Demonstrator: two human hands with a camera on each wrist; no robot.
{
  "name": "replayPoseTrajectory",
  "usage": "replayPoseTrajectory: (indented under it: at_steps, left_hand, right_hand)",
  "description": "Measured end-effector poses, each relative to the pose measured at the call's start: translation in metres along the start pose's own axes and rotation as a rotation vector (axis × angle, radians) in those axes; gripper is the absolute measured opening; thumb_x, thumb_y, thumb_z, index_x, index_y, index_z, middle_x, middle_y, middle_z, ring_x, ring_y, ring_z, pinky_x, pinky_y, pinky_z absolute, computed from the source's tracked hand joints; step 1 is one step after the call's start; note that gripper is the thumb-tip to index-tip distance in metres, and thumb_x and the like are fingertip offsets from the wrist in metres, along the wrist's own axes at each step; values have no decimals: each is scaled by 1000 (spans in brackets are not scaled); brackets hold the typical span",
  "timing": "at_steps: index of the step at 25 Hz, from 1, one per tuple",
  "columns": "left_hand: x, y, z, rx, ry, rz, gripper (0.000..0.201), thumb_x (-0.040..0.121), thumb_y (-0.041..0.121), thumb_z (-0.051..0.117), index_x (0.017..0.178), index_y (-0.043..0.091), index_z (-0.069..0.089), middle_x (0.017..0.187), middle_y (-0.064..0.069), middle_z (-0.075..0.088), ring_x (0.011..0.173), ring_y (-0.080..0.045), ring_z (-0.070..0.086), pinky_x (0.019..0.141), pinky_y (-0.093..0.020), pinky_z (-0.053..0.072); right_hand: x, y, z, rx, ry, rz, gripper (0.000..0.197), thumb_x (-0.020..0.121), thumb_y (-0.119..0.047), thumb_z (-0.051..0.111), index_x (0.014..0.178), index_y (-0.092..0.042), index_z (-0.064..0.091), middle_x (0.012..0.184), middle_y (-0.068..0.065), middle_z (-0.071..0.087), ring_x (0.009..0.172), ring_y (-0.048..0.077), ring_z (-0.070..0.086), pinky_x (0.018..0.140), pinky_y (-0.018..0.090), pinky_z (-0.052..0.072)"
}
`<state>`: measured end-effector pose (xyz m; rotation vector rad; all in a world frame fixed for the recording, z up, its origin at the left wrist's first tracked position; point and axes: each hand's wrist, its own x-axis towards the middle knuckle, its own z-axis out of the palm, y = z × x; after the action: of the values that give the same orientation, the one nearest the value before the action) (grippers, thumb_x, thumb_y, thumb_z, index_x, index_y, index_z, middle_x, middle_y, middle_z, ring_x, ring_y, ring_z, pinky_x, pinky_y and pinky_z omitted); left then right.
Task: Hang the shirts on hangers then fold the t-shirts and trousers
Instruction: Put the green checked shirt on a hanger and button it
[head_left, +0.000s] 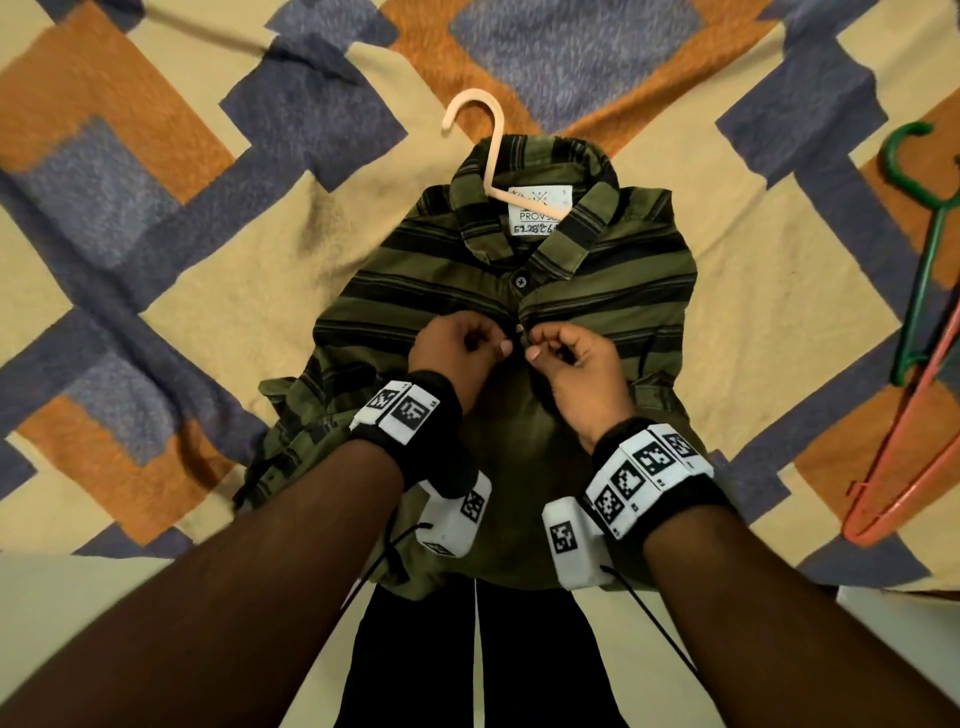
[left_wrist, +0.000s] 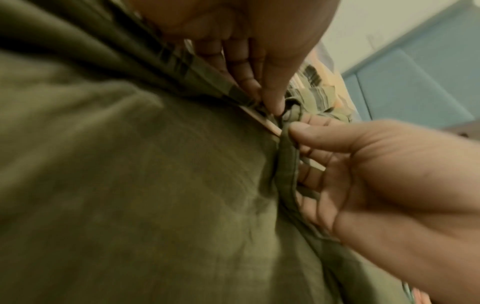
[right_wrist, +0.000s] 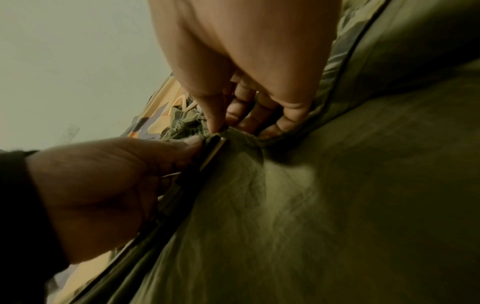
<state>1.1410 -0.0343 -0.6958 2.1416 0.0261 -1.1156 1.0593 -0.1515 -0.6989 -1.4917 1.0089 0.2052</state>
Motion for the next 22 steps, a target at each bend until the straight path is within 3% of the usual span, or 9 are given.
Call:
replayPoseTrajectory:
  at_steps: [3, 8, 11, 14, 17, 20, 22]
  left_hand:
    - [-1, -5, 8, 5, 21, 4, 24, 82, 22, 69, 65, 32, 55, 71, 12, 62, 82, -19, 63, 88, -45, 49]
    - [-3, -7, 18, 37, 6, -36, 18, 87, 22, 64, 73, 31, 55, 78, 8, 62, 89, -25, 62, 90, -48, 46]
    - [-7, -6, 18, -13, 48, -62, 10, 87, 20, 63, 81, 28, 62, 77, 6, 62, 87, -23, 62, 88, -42, 49]
    - [-8, -1, 19, -64, 102, -105, 8, 88, 17, 64, 93, 20, 69, 85, 3, 65, 83, -12, 60, 76, -24, 47]
    - [-7, 1, 23, -213, 131, -177, 6, 86, 20, 68, 88, 21, 72, 86, 2, 70, 81, -11, 64, 79, -27, 53]
    - [-11, 0, 22, -329, 127, -200, 8, 81, 30, 72, 76, 25, 73, 77, 2, 73, 79, -14, 69, 80, -35, 57]
    - [-12, 1, 23, -304, 131, -199, 2, 82, 24, 72, 83, 22, 72, 78, 2, 71, 79, -14, 69, 80, -32, 57]
  right_hand:
    - [-1, 3, -4, 20, -26, 6, 30, 82, 6, 67, 84, -23, 66, 75, -5, 60, 62, -8, 51, 69, 10, 44]
    - [-4, 5, -7, 20, -99, 21, 23, 82, 8, 66, 93, -12, 67, 75, -4, 60, 63, -9, 54, 69, 10, 46]
    - [-3, 4, -6, 40, -128, 82, 17, 88, 2, 62, 90, -14, 67, 75, -2, 62, 62, -5, 56, 66, 13, 48]
    - [3, 2, -5, 19, -177, 124, 10, 92, 1, 57, 93, -5, 66, 75, 1, 62, 59, -5, 56, 60, 12, 47]
    - [7, 1, -3, 14, -159, 109, 10, 84, 6, 65, 93, 1, 65, 71, 3, 59, 56, -4, 53, 58, 11, 47]
    - [4, 1, 1, 24, -133, 107, 12, 82, 8, 66, 87, -3, 66, 71, 0, 62, 58, -5, 56, 60, 11, 47]
    - [5, 5, 3, -19, -95, 103, 20, 80, 6, 69, 76, -13, 65, 70, -2, 61, 62, 0, 56, 64, 14, 49]
